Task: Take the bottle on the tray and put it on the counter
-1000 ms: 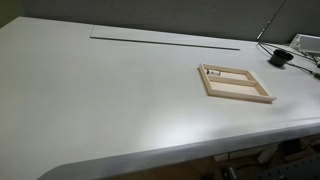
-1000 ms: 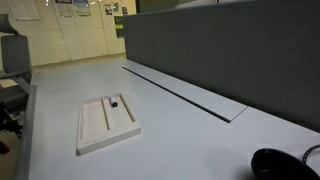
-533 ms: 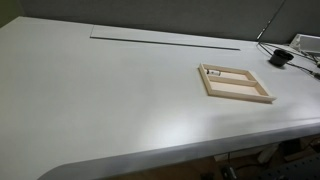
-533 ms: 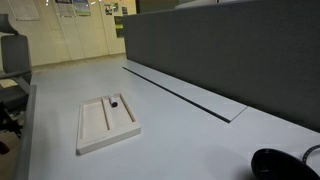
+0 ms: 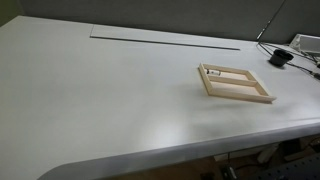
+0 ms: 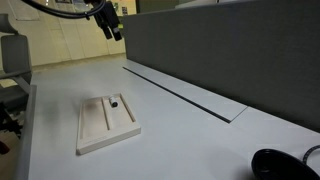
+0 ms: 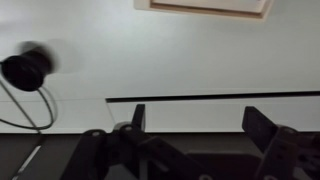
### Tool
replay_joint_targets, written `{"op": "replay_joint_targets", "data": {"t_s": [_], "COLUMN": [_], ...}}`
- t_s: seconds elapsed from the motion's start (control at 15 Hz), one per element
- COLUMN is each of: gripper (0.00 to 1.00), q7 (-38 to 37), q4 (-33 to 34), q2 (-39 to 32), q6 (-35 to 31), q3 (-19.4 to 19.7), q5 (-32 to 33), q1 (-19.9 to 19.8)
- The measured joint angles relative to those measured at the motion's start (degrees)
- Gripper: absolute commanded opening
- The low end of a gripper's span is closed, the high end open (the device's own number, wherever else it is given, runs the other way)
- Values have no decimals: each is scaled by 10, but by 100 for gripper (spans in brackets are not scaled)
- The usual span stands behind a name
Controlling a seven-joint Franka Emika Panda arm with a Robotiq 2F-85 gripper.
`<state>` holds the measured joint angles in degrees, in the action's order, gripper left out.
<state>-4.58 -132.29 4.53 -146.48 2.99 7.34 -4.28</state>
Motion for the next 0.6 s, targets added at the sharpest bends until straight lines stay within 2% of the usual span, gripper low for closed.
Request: {"op": "replay_joint_targets", "data": {"t_s": [0.07,0.6], "gripper": [100,100], "q7": [50,75], "q4": [-6,-14], "q2": [-44,-77], "q6": [-26,-19], "q3": [-15,-17], "q5": [-67,-70], "q1": [33,32]}}
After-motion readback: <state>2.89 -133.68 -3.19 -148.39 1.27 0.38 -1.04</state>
